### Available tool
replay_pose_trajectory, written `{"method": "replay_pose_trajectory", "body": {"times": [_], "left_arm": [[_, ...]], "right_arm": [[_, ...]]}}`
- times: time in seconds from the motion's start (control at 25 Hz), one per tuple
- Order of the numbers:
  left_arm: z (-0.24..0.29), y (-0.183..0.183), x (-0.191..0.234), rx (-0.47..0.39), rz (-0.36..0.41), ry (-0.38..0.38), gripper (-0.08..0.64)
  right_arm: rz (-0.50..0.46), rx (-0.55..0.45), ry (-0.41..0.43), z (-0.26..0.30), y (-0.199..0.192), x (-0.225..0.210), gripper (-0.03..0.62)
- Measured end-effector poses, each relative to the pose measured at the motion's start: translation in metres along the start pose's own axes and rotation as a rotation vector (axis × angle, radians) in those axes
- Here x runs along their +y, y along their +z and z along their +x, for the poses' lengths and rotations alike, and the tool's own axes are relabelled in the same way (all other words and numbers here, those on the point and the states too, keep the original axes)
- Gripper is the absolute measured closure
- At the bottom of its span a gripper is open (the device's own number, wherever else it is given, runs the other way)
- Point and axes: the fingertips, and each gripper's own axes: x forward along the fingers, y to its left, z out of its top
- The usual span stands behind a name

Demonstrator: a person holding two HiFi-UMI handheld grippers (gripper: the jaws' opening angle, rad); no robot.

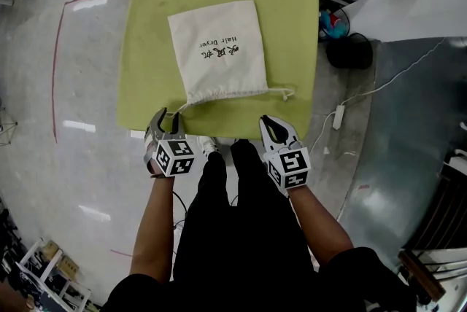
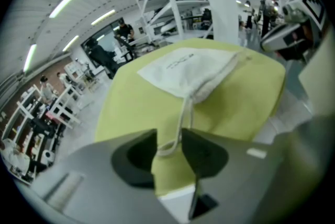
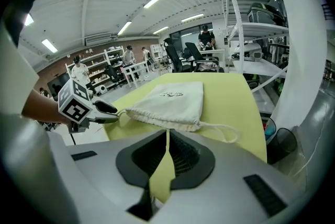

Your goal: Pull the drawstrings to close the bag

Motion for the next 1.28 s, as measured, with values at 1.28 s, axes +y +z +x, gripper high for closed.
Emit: {"method": "replay_pose_trajectory", "body": {"times": [1.28], "left_arm": [[-0.005, 0.031, 0.029, -0.112, -0.030, 0.088, 0.554]], "right_arm": [[0.013, -0.004, -0.130, -0.008, -0.003, -0.059, 0.584]]}}
